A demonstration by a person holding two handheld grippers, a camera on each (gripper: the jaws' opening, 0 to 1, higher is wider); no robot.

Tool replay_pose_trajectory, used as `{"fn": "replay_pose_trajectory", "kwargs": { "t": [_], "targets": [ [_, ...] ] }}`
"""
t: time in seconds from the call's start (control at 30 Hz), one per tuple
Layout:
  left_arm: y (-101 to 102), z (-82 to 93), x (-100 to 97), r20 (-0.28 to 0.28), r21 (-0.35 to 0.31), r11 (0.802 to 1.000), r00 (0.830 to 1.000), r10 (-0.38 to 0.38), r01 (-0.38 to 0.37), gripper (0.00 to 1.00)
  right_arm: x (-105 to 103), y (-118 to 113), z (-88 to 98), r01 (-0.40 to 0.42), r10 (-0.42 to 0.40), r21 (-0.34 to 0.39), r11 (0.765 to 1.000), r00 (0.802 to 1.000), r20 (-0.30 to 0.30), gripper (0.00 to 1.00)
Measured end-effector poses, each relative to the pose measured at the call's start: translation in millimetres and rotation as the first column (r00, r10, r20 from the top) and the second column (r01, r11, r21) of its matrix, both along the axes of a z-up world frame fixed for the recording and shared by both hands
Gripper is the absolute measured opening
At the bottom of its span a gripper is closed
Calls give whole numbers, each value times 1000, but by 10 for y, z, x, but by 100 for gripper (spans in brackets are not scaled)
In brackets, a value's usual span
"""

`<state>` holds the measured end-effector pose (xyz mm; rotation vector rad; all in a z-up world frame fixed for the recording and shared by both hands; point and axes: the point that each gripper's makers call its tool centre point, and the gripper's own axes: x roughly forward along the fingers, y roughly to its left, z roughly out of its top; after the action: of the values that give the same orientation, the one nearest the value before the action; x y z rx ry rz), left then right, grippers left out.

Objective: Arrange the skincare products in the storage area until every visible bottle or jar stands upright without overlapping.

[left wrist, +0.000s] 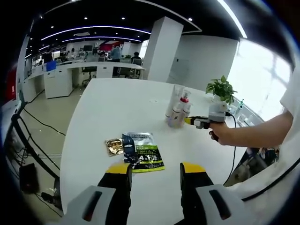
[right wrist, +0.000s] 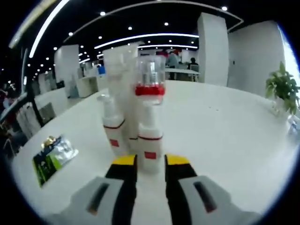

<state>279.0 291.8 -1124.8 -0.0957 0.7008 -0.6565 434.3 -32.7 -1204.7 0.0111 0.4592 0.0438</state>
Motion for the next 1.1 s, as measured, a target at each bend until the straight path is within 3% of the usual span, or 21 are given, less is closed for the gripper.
{"fn": "replay_pose_trajectory", "kwargs": {
  "t": [0.43, 0.73, 1.1],
  "targets": [
    [48, -8, -13, -2, 1, 1000, 1000, 17, -17, 41, 74, 14, 7, 7, -7, 7, 1000, 1000, -10, 18],
    [51, 32, -1, 9, -29, 999, 999, 34, -33, 42, 71, -18, 0, 79, -79, 19, 997, 997, -19, 18],
    [60, -3, -53, 3, -8, 1000, 1000, 18, -18, 42, 102, 20, -16, 141, -139, 70, 988, 990, -26, 19]
  ]
}}
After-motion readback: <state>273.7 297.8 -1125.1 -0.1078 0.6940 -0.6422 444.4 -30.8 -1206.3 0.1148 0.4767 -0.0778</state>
